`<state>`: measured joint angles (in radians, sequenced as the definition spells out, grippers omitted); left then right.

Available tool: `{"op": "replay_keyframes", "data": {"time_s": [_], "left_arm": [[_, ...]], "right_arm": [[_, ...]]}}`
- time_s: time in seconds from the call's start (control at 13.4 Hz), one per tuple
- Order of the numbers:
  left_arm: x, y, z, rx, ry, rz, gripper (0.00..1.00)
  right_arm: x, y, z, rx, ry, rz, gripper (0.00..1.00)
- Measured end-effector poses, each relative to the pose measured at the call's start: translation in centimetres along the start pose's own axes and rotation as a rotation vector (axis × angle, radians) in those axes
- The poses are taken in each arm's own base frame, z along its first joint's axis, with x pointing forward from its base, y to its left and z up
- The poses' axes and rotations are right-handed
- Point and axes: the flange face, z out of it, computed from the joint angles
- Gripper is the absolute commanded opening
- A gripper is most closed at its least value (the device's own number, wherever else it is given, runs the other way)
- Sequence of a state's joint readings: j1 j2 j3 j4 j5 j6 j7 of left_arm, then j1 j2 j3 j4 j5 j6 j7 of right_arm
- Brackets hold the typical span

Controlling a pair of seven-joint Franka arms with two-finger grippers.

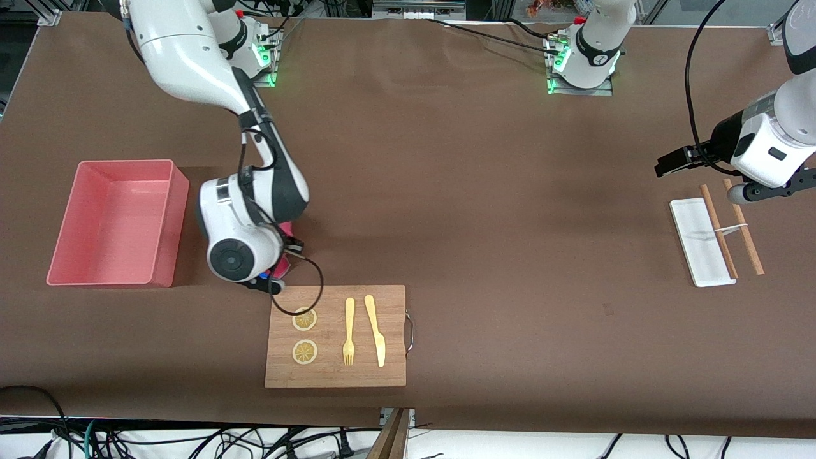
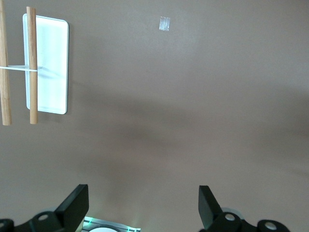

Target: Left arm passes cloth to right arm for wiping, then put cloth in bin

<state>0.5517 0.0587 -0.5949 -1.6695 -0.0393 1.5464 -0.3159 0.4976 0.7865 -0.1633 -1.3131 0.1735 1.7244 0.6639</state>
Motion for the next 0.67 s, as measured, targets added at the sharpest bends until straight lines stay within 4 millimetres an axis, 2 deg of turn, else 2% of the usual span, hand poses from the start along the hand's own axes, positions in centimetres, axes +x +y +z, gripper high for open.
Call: {"op": "replay_keyframes", "data": {"time_s": [0.37, 0.52, 0.67], "left_arm": [[-1.1, 1.0, -0.1, 0.035, -0.024, 0.017, 1.0], [-1.4, 0.8, -0.6, 0.04, -0.02, 0.041, 1.0], [-1.2, 0.1, -1.1, 0.038, -0.012, 0.066, 1.0]], "right_arm": [[-6.0, -9.0, 0.1, 0.203, 0.026, 0.15, 0.0], [-8.0, -11.3, -0.3, 0.271, 0.017, 0.179, 0.0], [-9.1, -12.2, -1.3, 0.308, 0.002, 0.181, 0.0]]}}
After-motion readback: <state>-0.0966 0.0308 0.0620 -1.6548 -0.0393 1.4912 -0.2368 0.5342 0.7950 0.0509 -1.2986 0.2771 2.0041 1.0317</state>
